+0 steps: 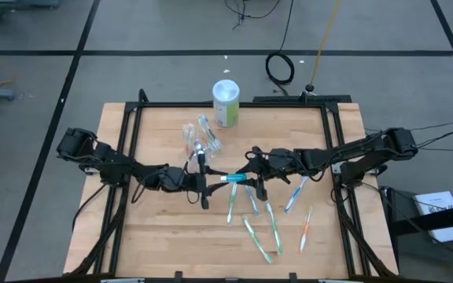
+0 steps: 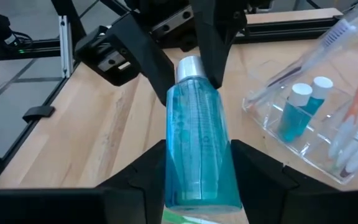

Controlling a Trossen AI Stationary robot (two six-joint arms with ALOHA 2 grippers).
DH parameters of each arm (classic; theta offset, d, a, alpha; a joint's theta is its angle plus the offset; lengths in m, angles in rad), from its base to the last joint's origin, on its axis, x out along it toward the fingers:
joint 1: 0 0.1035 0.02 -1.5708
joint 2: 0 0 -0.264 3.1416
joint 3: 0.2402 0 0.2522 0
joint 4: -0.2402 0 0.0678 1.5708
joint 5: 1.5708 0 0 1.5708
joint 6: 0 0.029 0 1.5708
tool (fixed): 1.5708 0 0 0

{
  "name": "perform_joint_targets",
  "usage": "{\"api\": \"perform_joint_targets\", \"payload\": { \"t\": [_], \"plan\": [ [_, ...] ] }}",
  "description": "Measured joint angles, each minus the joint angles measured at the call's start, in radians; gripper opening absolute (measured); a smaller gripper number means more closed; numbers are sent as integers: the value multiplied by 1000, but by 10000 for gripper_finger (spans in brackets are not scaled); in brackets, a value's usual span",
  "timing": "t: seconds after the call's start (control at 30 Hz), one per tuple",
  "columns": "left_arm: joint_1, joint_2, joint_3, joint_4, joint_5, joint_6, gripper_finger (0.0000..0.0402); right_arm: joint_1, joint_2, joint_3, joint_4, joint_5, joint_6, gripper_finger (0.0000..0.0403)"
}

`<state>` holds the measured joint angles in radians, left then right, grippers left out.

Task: Pick & Place toothbrushing station
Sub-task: Put the blue mouthwash bottle into the transparent organizer

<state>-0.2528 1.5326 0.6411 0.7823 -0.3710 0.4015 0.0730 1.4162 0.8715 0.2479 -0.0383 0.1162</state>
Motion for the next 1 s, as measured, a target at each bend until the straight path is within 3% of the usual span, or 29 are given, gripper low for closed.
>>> {"api": "perform_joint_targets", "payload": {
  "t": [0.23, 0.4, 0.5, 0.67, 0.83, 1.0],
  "plan": [
    [6, 0, 0, -24, 1, 23, 103, -6, 0, 0, -6, 3, -20, 156],
    [2, 0, 0, -40, 0, 16, 86, -8, 0, 0, -48, 12, -23, 188],
    [-19, 0, 35, -155, -53, 29, 88, -7, 0, 0, -100, 12, -36, 209],
    [-39, -37, 224, -699, -234, -32, 91, -7, -1, 0, -178, 145, -111, 233],
    [-9, -42, 494, -1318, -225, -188, 92, -12, -1, 0, -255, 369, -182, 242],
    [87, -43, 694, -1686, -189, -381, 92, -20, -1, 0, -268, 373, -182, 240]
  ]
}}
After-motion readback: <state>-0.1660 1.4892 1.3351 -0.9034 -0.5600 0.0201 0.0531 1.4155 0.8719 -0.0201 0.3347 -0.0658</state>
